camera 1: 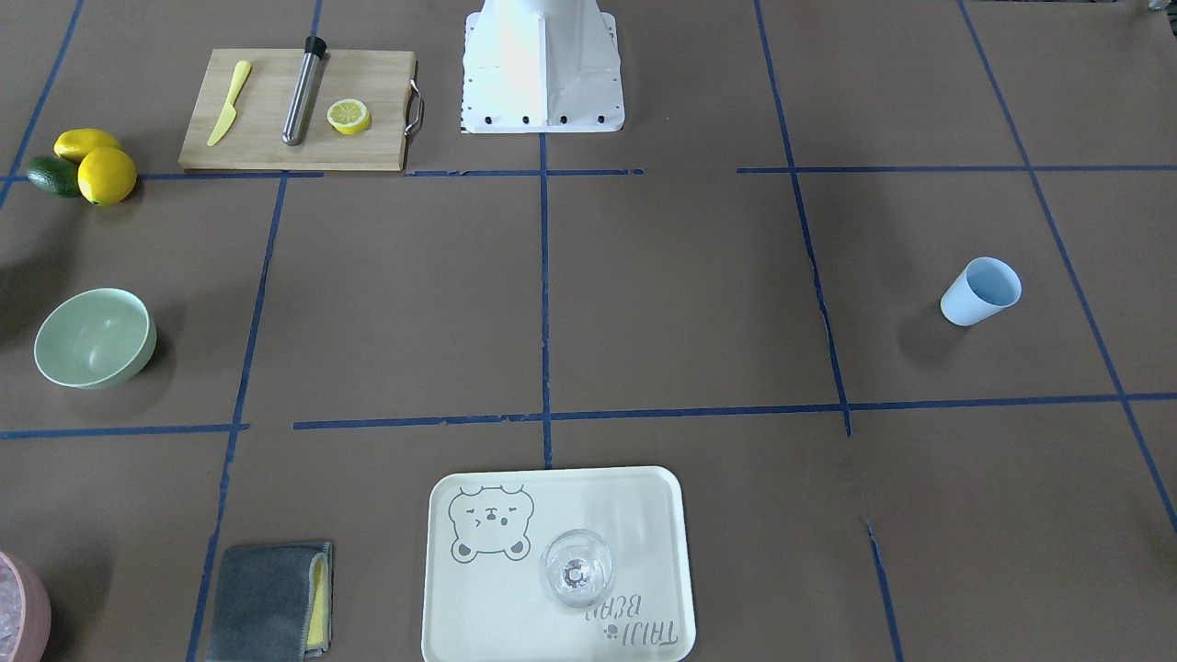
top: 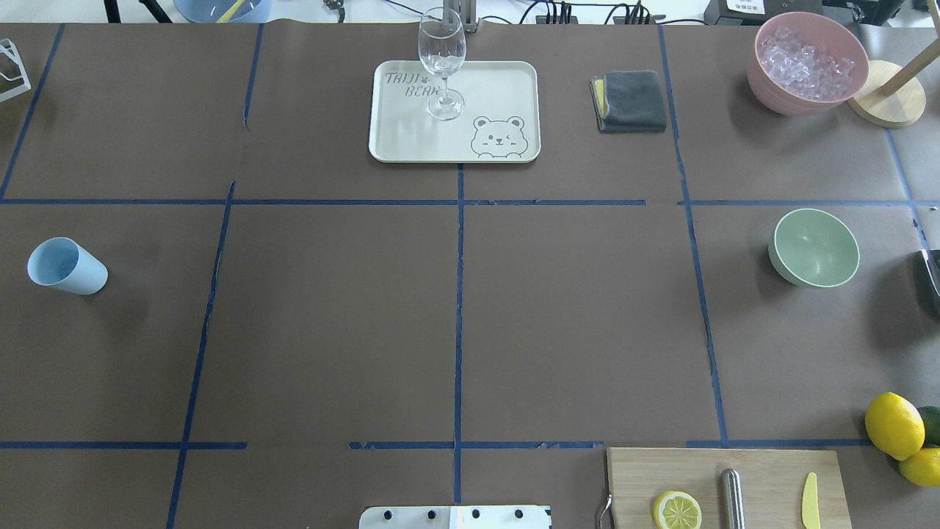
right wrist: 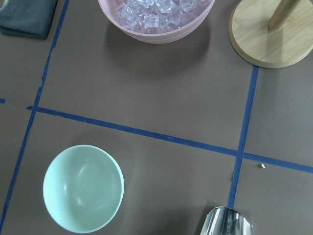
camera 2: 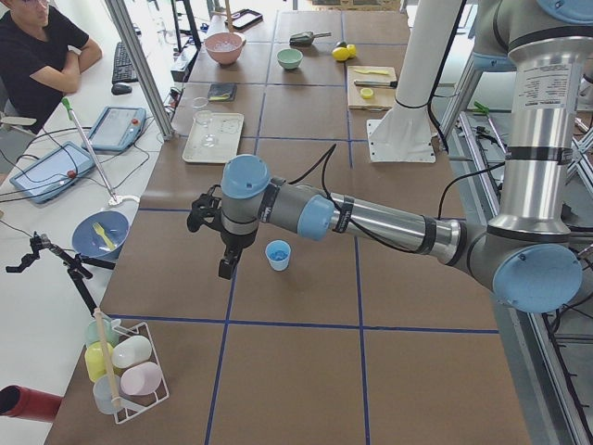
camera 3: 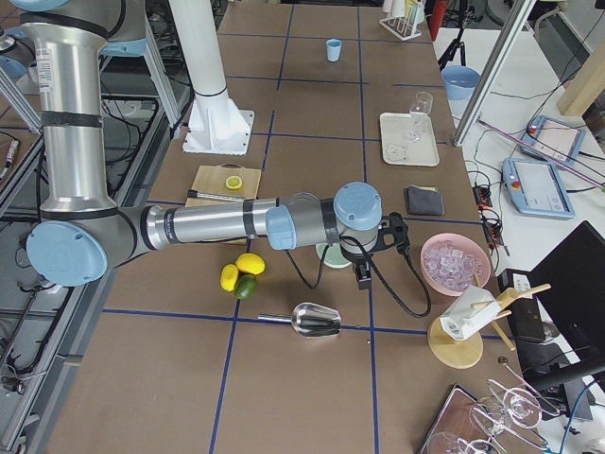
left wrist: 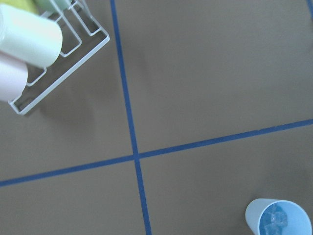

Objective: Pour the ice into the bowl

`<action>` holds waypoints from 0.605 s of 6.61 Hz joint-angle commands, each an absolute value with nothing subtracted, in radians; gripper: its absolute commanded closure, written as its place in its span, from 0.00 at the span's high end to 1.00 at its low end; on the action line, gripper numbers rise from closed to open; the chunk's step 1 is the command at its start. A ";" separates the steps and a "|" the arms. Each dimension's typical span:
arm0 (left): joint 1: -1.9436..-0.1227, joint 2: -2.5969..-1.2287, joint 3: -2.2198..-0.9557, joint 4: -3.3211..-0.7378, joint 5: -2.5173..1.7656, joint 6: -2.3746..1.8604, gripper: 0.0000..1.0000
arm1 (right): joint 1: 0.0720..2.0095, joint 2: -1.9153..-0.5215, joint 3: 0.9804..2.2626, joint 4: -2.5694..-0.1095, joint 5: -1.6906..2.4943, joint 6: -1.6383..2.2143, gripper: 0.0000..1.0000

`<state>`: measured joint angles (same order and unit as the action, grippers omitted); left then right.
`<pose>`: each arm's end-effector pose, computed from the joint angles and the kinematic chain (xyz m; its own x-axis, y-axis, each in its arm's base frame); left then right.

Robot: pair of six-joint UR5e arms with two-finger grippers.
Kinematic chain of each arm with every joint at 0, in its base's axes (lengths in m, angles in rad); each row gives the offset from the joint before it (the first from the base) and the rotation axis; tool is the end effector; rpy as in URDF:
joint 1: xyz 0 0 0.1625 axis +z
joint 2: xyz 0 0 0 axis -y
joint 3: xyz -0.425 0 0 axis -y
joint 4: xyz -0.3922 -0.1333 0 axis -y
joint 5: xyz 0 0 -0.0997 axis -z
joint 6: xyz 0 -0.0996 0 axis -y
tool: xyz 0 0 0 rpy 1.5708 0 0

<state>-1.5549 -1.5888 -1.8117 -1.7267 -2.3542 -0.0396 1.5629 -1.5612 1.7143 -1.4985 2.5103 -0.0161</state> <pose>-0.0550 -0.5074 0.5114 0.7039 0.2592 -0.6613 0.0133 0.9261 0.3771 0.0489 -0.5024 0.5627 0.5885 -0.2007 0.7831 0.0172 0.9716 0.2361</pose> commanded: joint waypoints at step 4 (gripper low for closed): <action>-1.377 -1.413 -1.885 -2.231 -2.141 -0.447 1.00 | 1.283 -1.575 1.660 -1.115 2.426 0.576 1.00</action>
